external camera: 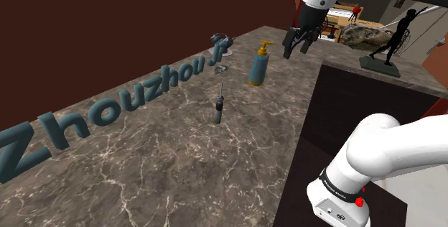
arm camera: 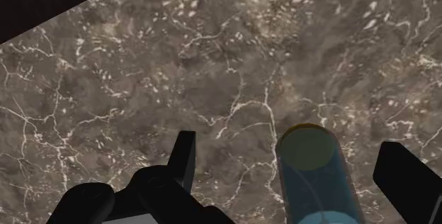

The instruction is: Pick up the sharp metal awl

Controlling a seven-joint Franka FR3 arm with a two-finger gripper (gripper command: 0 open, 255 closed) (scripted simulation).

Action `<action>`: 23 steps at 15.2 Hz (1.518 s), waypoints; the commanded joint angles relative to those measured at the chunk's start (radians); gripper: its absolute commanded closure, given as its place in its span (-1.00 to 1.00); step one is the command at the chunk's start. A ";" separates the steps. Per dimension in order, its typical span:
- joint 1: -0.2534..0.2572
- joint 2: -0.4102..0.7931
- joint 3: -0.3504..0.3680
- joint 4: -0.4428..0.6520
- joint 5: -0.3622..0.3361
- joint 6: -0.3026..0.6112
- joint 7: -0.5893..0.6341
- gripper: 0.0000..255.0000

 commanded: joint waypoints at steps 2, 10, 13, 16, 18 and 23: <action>0.008 -0.006 0.021 -0.009 0.013 0.012 0.022 -1.00; 0.066 -0.015 0.198 -0.048 0.108 0.115 0.201 -1.00; 0.083 0.001 0.269 -0.045 0.136 0.157 0.268 -1.00; 0.094 0.026 0.341 -0.033 0.158 0.200 0.335 -1.00; 0.098 0.048 0.391 -0.019 0.167 0.229 0.381 -1.00; 0.092 0.119 0.524 0.034 0.172 0.299 0.499 -1.00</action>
